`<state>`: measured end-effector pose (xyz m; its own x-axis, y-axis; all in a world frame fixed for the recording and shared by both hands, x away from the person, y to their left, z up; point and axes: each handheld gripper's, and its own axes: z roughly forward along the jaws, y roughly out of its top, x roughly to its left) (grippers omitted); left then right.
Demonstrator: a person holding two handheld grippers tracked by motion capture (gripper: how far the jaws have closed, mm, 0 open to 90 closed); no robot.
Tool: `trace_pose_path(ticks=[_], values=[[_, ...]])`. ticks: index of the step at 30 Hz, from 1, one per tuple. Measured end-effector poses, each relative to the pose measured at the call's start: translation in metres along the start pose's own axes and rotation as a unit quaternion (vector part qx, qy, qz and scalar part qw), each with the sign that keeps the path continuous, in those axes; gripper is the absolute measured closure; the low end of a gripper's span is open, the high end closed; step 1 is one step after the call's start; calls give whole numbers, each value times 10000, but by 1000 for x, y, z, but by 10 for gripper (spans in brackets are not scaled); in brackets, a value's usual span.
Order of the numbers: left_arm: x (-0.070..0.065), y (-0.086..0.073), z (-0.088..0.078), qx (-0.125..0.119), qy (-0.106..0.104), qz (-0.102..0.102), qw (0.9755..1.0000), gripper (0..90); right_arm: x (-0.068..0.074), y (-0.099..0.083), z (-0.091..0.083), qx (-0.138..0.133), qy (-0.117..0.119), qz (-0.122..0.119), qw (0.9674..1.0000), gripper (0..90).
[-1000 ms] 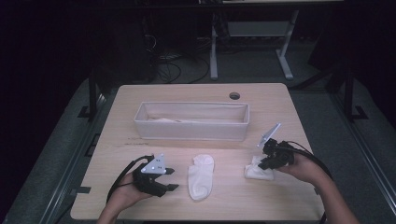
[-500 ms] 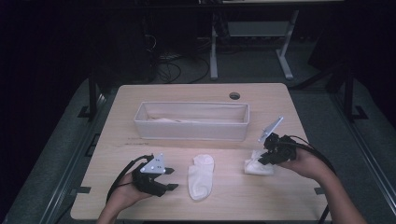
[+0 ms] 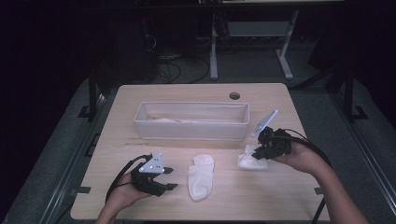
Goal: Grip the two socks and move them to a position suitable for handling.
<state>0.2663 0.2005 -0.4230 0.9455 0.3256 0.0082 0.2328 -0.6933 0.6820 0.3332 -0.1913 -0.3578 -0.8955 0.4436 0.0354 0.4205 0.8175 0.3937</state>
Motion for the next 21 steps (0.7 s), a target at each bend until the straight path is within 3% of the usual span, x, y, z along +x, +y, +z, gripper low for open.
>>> trace_pose_path(ticks=[11,21], values=[[0,-1,-2,-58,23,-27,10000,439,10,28,0,-67,67,-277,9996,826],[2,-3,-7,-91,50,-40,9999,439,19,57,18,-67,258,-507,9984,826]])
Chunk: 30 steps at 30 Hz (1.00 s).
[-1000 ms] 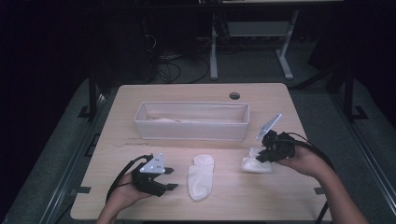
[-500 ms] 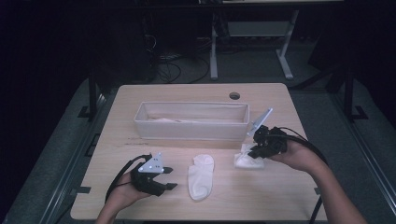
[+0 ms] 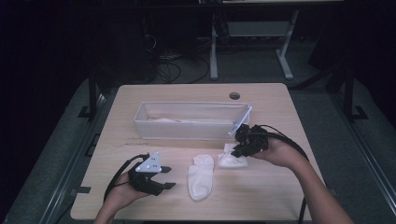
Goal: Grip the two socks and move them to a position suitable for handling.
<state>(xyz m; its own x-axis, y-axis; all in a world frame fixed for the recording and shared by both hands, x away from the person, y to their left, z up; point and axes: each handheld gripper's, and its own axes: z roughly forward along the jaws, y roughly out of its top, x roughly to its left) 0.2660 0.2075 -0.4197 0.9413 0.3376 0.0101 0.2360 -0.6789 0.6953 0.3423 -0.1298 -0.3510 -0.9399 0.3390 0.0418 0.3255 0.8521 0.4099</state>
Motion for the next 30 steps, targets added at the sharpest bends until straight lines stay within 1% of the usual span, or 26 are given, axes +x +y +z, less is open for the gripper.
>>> trace_pose_path(ticks=[3,5,6,9,12,14,16,19,20,23,30], values=[[1,-1,-1,-17,13,-17,10000,439,1,11,8,3,95,-75,9999,826],[1,-1,-2,-6,14,-32,10000,439,1,13,9,4,112,-85,9999,826],[2,-2,-3,13,25,6,10000,439,2,16,12,-3,135,-118,9998,826],[2,-2,-4,-9,42,-1,10000,439,3,25,19,-12,210,-146,9997,826],[2,-3,-4,-41,37,-42,10000,439,4,29,23,-13,241,-188,9995,826],[2,-3,-4,-42,42,-47,10000,439,4,33,29,-24,301,-198,9993,826],[2,-3,-5,-42,48,-42,10000,439,4,35,32,-37,323,-214,9992,826],[2,-3,-5,-37,44,-30,10000,439,5,39,39,2,361,-229,9991,826],[2,-4,-5,-37,42,-30,10000,439,6,43,43,-30,418,-252,9988,826],[2,-4,-6,-49,37,-49,10000,439,6,45,48,-35,455,-283,9986,826],[3,-5,-7,-49,34,-54,10000,439,6,52,65,-18,591,-279,9979,826]])
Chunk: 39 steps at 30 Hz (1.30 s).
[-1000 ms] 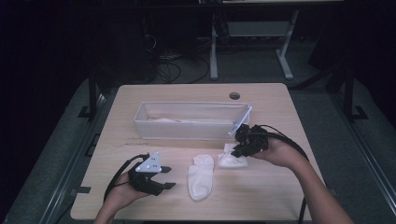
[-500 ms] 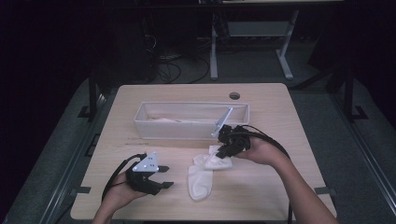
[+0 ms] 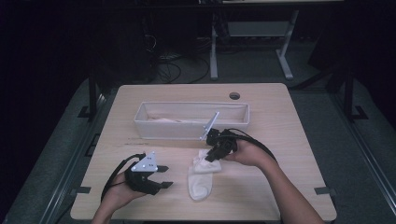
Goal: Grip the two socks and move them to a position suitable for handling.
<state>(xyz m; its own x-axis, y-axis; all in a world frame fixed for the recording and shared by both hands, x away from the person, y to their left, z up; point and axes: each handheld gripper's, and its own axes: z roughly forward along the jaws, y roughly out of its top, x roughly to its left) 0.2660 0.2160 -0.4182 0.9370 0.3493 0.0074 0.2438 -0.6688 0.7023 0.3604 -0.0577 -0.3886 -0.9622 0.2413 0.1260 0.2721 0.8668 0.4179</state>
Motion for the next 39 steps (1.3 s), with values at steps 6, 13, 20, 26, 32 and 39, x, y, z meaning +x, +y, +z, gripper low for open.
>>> trace_pose_path(ticks=[6,13,20,26,32,39], values=[[0,0,0,-21,3,-5,10000,439,-1,3,10,39,51,-10,10000,826],[1,0,-1,-27,10,-10,10000,439,-3,5,19,41,127,17,9999,826],[1,0,-2,-29,18,-20,10000,439,-3,7,25,81,169,16,9998,825],[1,0,-1,-35,10,-19,10000,439,-5,6,31,125,195,39,9997,825],[1,0,-2,-47,21,-11,10000,439,-7,6,36,143,259,70,9995,819],[1,1,-2,-61,15,-4,10000,439,-7,7,42,163,268,-30,9995,811]])
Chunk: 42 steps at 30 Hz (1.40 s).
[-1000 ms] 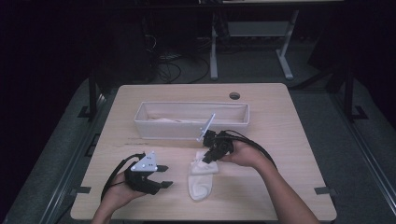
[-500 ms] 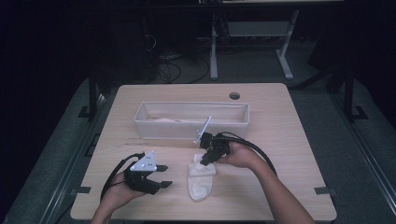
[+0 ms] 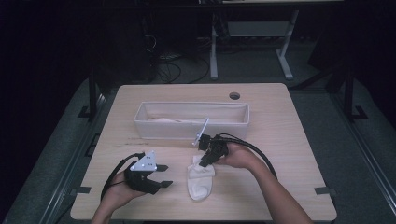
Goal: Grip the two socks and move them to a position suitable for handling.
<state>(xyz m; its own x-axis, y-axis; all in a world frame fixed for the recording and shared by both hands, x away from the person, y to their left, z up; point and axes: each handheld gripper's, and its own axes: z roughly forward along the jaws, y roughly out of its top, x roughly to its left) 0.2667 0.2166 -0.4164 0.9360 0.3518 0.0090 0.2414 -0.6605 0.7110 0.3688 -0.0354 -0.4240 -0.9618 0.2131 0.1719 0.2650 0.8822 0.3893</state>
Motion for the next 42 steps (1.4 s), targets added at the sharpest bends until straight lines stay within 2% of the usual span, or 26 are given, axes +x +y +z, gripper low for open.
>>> trace_pose_path(ticks=[7,12,18,23,27,29,32,37,40,42], values=[[0,0,0,-2,1,10,10000,439,1,1,-6,-164,70,-17,9998,813],[0,1,0,-4,-2,18,10000,439,1,1,-8,-111,109,-87,9998,811],[0,1,1,2,-6,14,10000,439,0,3,0,3,95,-157,9998,805],[0,0,1,17,-11,15,10000,437,0,5,5,19,34,-208,9998,748],[0,1,2,19,-22,26,10000,436,1,5,1,-61,9,-175,9998,696],[0,1,2,32,-22,23,10000,436,1,4,-3,-133,1,-197,9997,696],[0,1,2,31,-20,32,10000,436,3,3,-6,-104,-27,-213,9997,696],[0,1,2,39,-21,27,10000,437,3,2,-9,-78,-23,-274,9996,726],[0,1,3,36,-25,18,10000,437,5,3,-9,-7,-16,-308,9995,810],[0,1,2,40,-20,22,10000,437,5,3,-10,-19,-14,-310,9995,826]])
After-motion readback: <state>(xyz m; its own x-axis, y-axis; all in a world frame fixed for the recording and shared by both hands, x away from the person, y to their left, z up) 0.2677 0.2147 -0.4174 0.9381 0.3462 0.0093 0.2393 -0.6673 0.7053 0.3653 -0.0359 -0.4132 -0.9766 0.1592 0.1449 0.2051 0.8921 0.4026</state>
